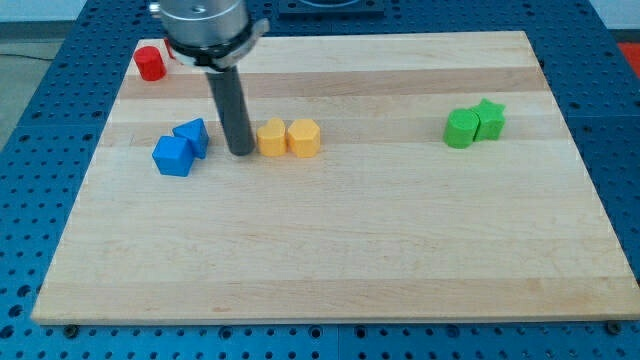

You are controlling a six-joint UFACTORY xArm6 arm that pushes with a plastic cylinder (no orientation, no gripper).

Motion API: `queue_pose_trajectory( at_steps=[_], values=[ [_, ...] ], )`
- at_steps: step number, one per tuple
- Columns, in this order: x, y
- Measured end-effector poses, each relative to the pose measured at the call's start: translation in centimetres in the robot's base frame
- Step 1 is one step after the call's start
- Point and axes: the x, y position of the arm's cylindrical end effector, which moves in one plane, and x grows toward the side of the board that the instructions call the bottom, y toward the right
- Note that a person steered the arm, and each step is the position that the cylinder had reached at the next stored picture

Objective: Move red star towards the bottom

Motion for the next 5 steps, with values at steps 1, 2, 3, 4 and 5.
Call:
queue_pose_trajectory(
  at_steps=[1, 2, 3, 4, 5],
  values=[
    [0.6, 2.9],
    [0.9, 1.8],
    [0.9, 1.6],
    [-0.4, 0.9],
    [-5.2, 0.4]
  ],
)
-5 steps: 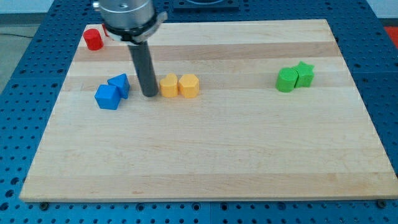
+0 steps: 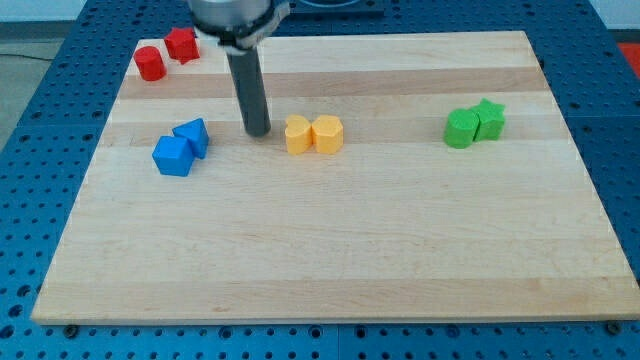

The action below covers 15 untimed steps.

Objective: Move red star towards the bottom

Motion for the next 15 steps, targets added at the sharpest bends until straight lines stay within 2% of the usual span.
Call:
queue_pose_trajectory(
  at_steps=[1, 2, 11, 13, 14, 15],
  values=[
    [-3.1, 0.0],
    [-3.9, 0.0],
    [-4.5, 0.4],
    [-11.3, -2.3],
    [-14.2, -7.7],
    [-16.9, -7.7]
  ],
)
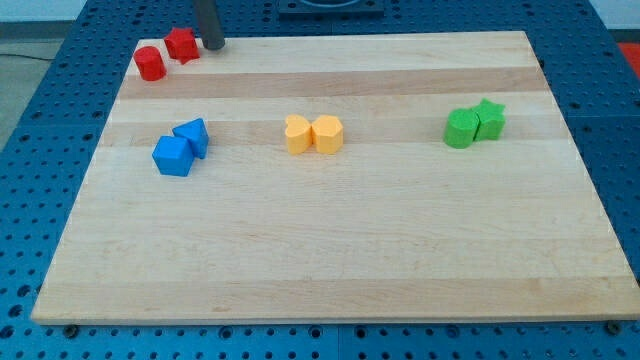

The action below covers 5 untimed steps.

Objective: Move red star towards the bottom

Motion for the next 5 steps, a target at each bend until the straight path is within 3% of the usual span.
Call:
queue_pose_trajectory(
  at_steps=[1, 3, 5],
  values=[
    [-0.1, -0.5],
    [-0.1, -7.7],
    [-0.2, -8.9]
  ],
)
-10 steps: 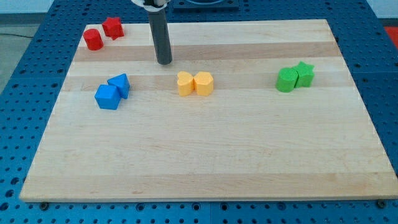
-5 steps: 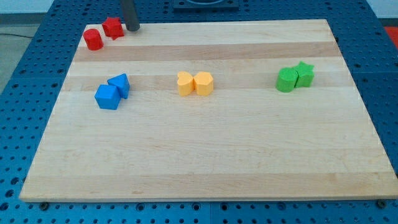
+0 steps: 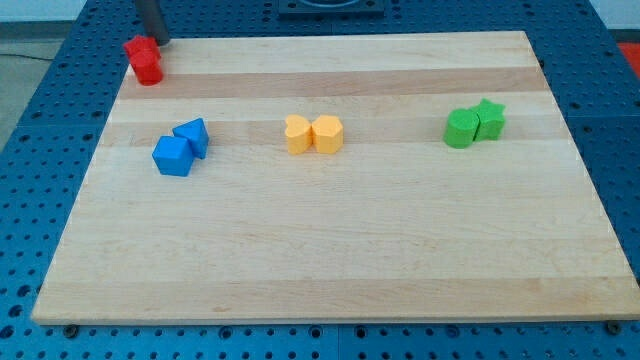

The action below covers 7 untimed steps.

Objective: Move red star towards the bottom

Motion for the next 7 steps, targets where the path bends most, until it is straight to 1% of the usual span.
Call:
queue_pose_trajectory(
  at_steps=[2, 3, 6, 7],
  values=[
    [0.2, -4.0],
    [1.3, -4.0],
    [10.2, -1.0],
    [11.7, -0.6]
  ],
)
